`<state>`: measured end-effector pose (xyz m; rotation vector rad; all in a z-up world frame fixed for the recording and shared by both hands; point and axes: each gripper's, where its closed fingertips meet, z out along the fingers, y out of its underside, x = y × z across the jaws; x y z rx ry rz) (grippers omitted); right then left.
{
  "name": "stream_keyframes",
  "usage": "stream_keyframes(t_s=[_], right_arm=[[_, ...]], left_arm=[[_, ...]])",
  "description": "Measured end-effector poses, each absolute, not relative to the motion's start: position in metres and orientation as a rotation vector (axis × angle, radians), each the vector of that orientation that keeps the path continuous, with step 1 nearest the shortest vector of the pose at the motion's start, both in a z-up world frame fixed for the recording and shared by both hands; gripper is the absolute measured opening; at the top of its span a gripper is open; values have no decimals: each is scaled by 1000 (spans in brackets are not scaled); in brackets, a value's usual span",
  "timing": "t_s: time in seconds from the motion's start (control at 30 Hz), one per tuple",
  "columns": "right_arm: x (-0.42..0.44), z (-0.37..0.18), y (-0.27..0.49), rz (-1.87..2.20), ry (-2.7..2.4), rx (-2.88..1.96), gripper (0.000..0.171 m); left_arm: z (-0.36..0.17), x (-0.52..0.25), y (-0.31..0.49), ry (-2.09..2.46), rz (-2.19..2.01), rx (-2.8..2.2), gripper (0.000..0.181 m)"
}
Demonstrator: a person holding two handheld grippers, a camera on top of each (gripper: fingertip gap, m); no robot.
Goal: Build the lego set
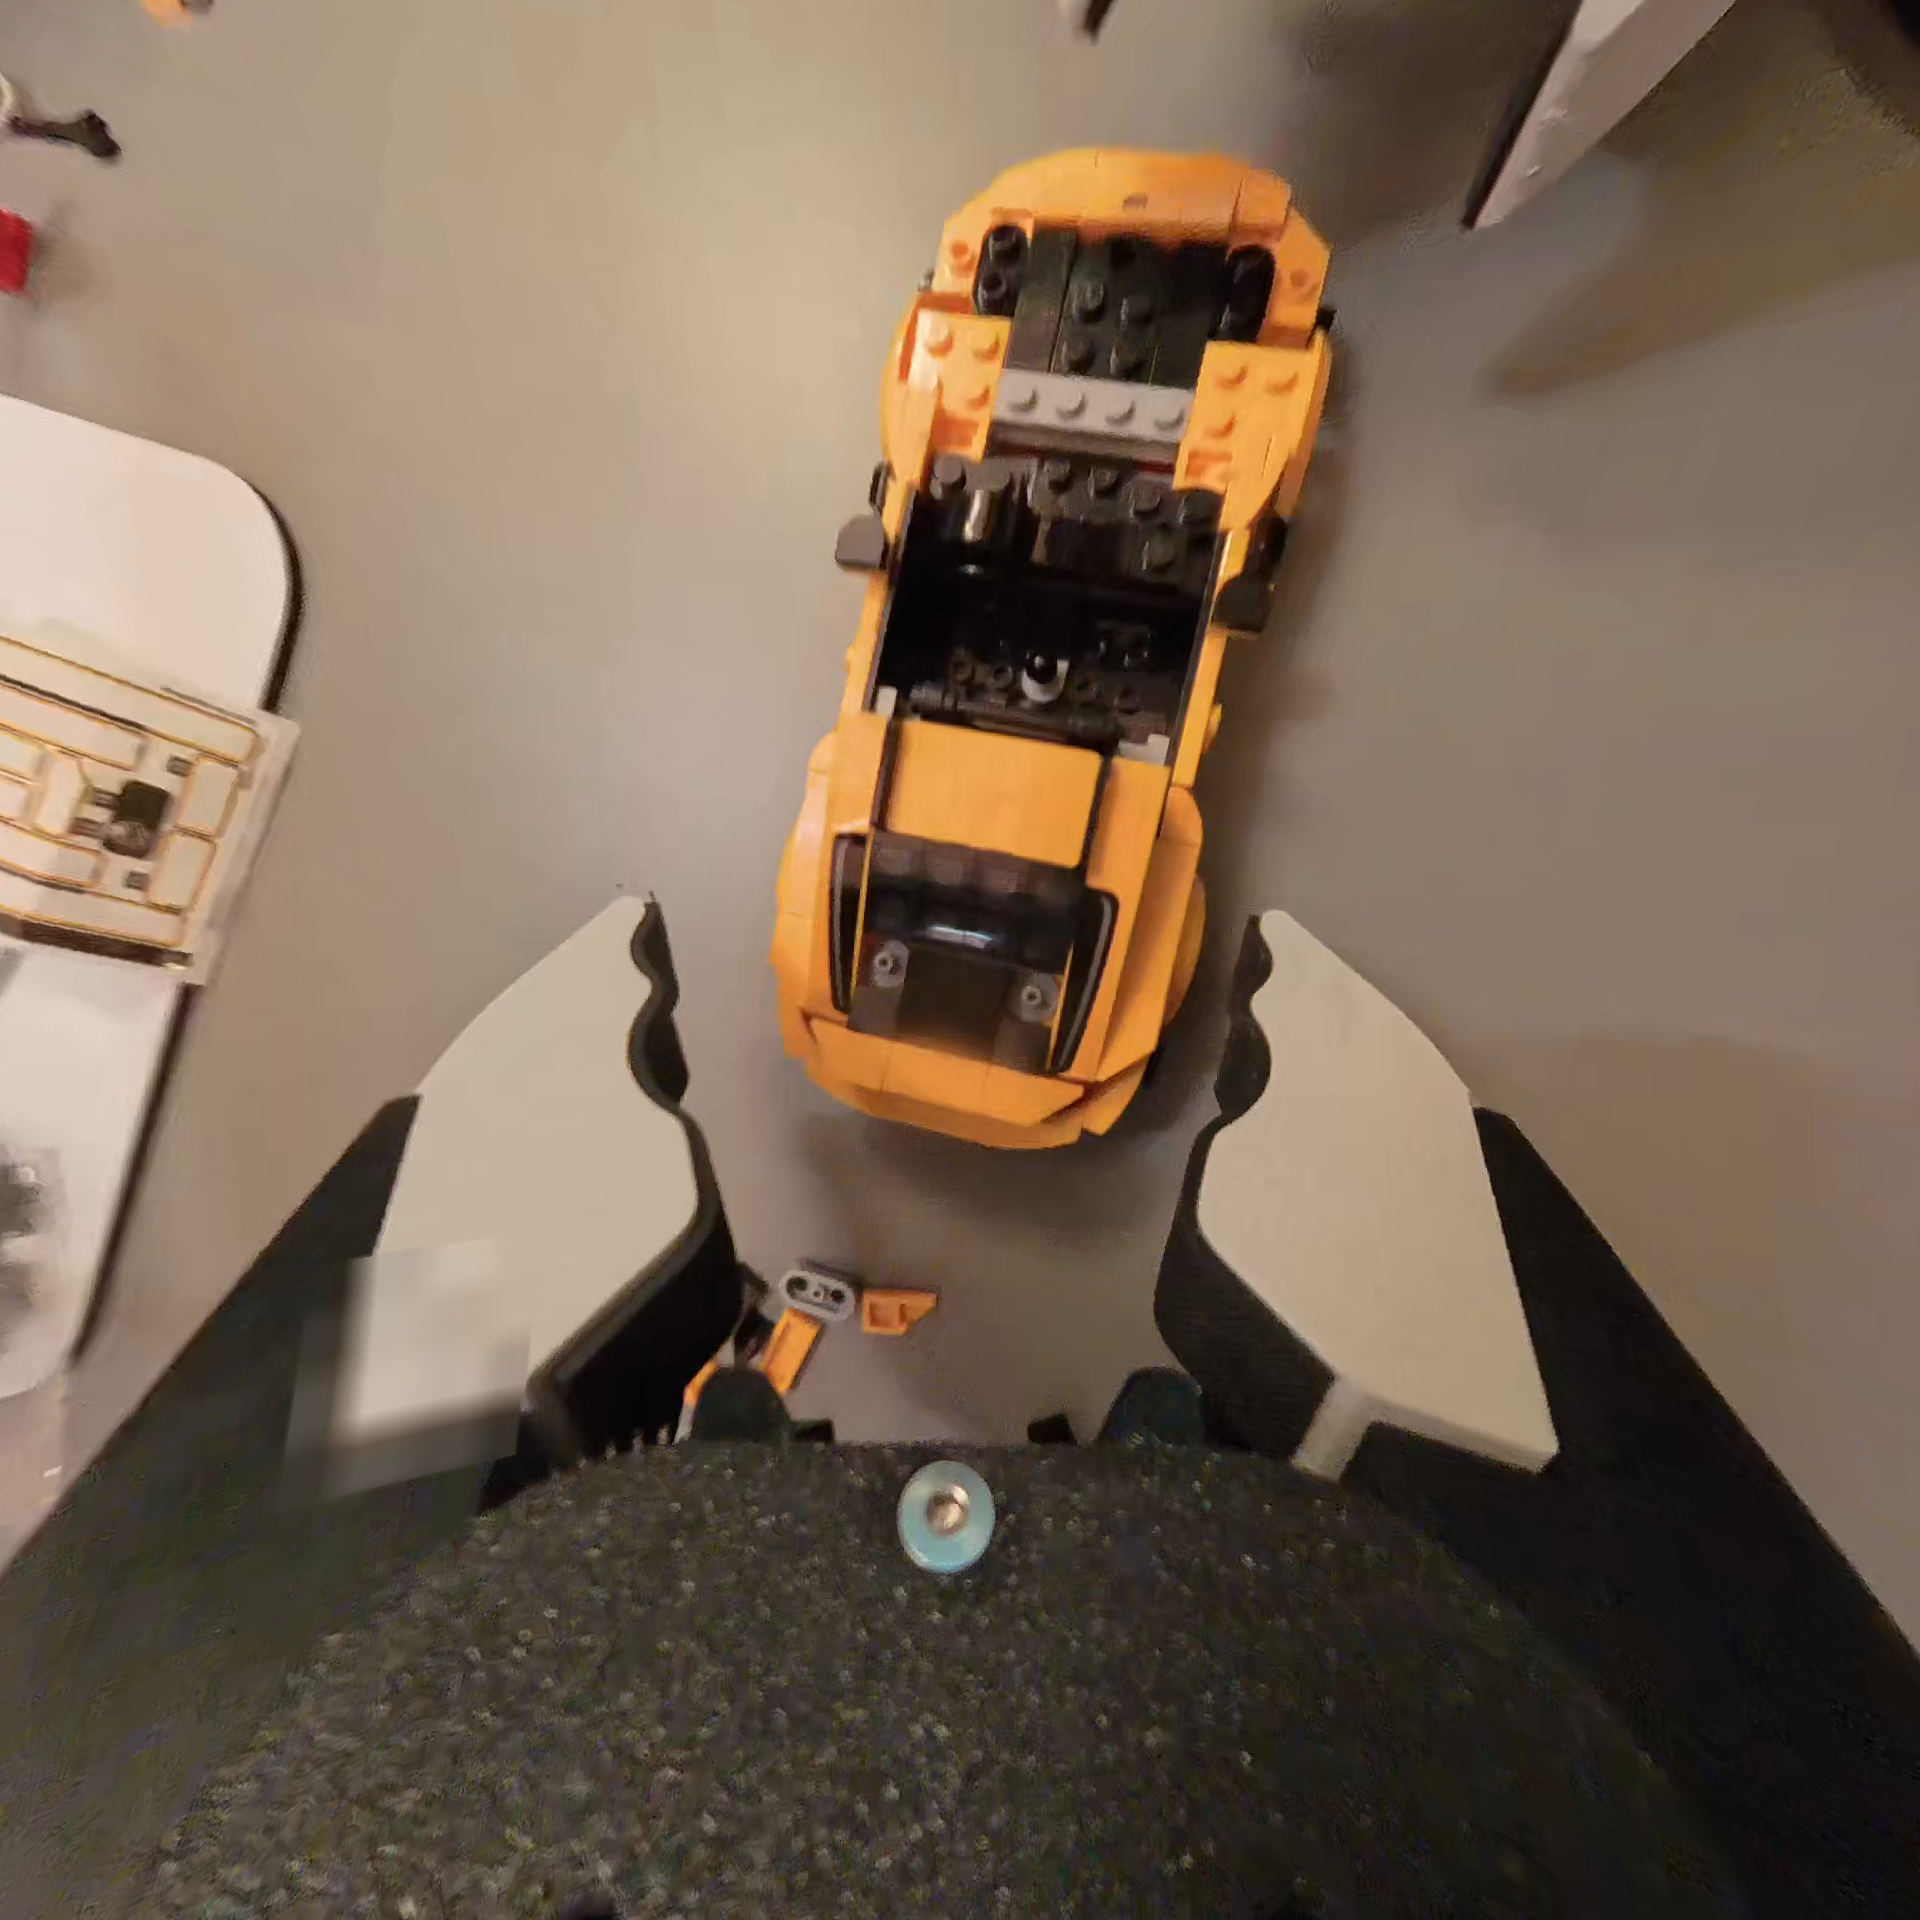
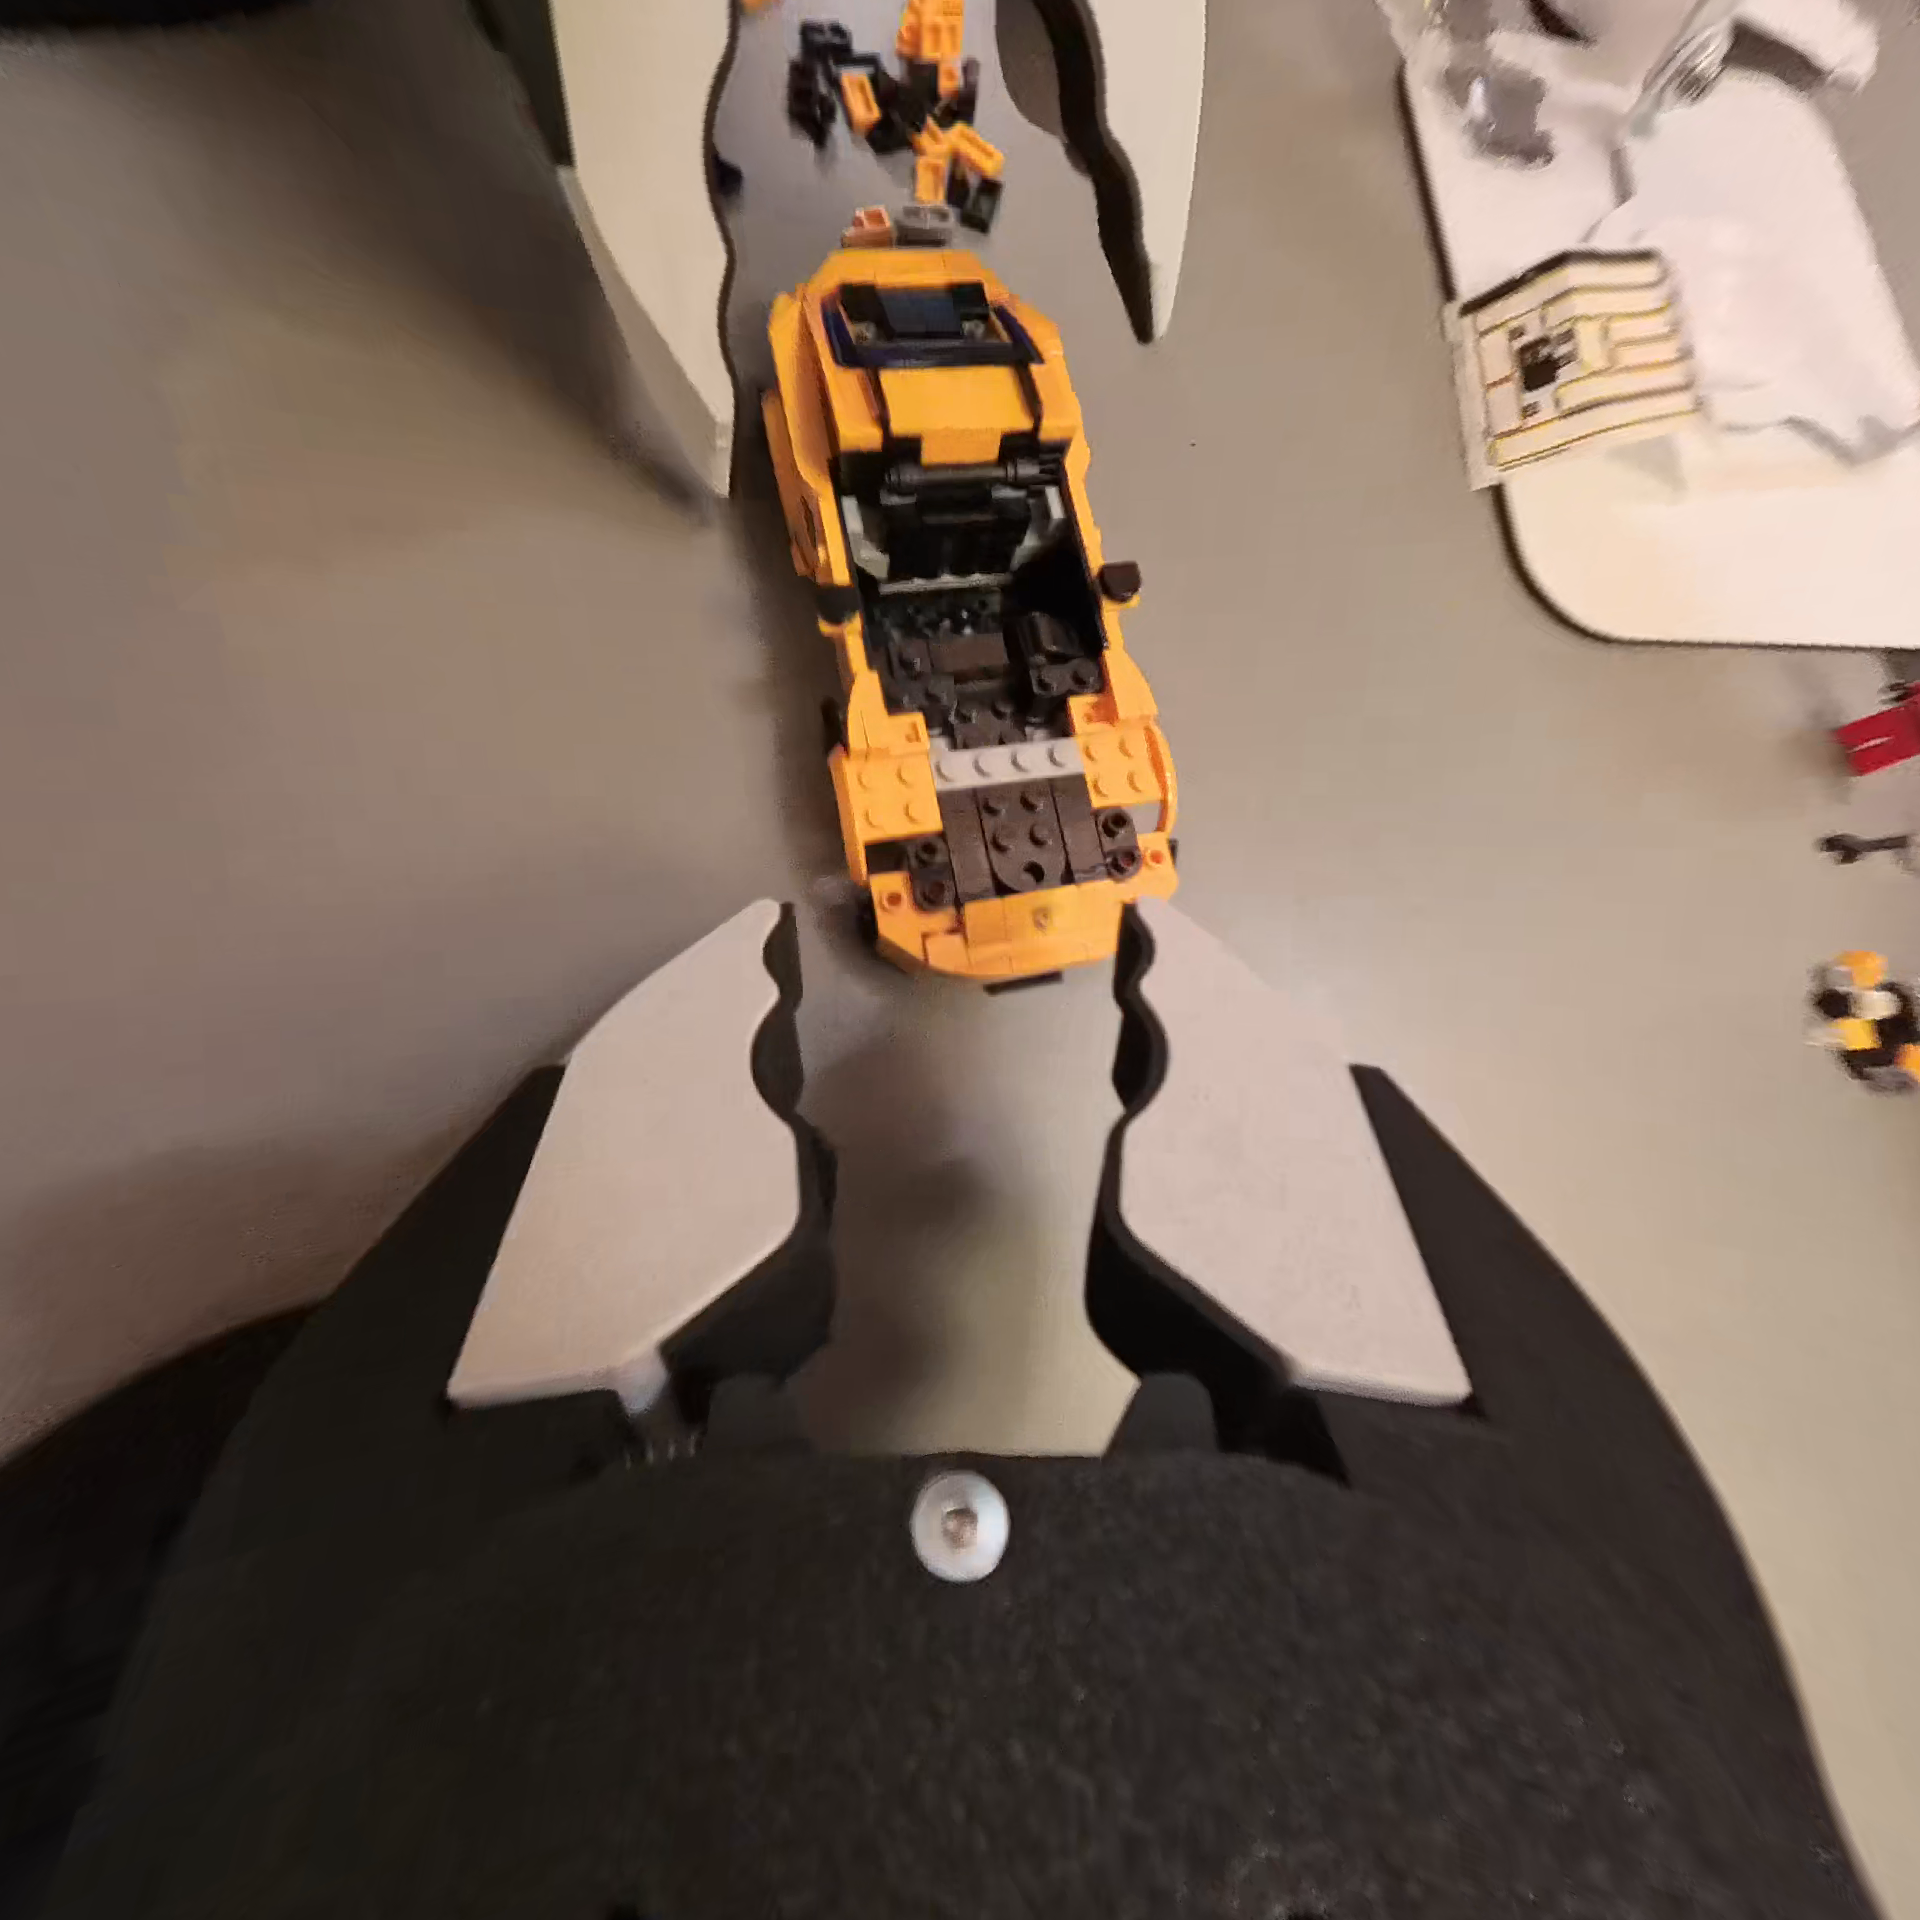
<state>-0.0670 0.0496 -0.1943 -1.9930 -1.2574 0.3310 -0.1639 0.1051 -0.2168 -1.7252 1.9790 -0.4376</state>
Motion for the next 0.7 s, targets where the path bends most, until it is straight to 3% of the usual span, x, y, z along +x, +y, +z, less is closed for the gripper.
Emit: stream_keyframes(t_s=[0.1, 0.17, 0.3, 0.53, 0.7], right_arm=[[-65, -209, 47, 243, -1335, -1968, 69], [-64, -220, 50, 221, -1351, -1975, 73], [-64, -218, 60, 313, -1334, -1960, 65], [-74, -192, 71, 342, -1343, -1787, 58], [-85, -183, 66, 359, -1382, -1709, 46]], left_arm=[[-229, -160, 105, 1954, -539, -1734, 102], [-229, -156, 99, 1971, -610, -1711, 87], [-226, -158, 98, 1953, -711, -1773, 84], [-197, -163, 87, 1629, -1503, -2267, 84], [-190, -160, 91, 1436, -1758, -2380, 83]])
